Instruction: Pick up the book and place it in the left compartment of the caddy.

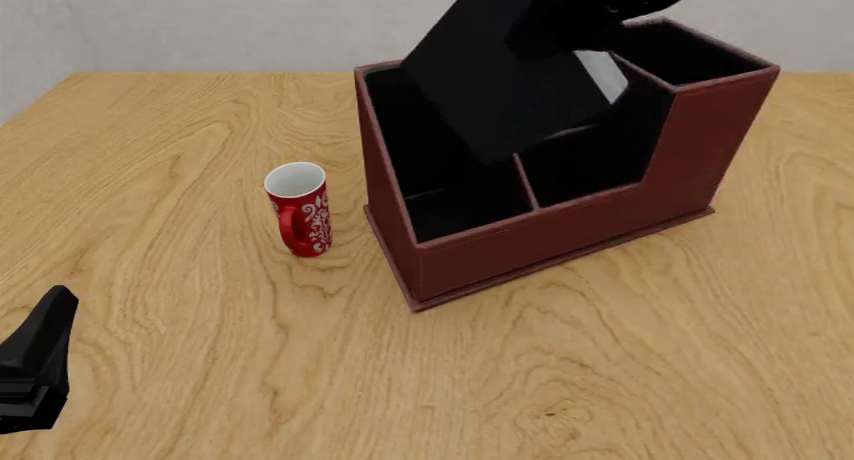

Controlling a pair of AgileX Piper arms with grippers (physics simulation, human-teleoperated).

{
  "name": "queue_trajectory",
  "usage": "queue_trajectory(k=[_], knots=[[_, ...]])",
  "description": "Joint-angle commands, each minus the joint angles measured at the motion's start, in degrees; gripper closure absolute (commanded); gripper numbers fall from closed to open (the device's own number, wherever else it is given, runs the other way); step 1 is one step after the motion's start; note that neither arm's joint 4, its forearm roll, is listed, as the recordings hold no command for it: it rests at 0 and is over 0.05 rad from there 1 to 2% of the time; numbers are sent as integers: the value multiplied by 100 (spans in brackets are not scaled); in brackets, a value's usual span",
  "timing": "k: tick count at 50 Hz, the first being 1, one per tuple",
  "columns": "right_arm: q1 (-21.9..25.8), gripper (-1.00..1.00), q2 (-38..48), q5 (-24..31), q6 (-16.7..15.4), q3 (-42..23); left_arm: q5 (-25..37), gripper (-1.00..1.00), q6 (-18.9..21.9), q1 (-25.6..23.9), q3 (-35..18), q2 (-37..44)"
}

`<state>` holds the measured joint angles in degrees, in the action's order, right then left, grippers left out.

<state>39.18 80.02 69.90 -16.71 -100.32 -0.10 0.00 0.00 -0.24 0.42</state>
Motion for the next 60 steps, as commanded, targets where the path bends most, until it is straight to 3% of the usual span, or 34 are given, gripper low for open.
queue_trajectory(k=[1, 60], knots=[[-34, 100, 242, 0, 189, -252, 0, -100, 0, 0, 0, 0], [-355, 100, 1389, -3, 386, -973, 0, -100, 0, 0, 0, 0]])
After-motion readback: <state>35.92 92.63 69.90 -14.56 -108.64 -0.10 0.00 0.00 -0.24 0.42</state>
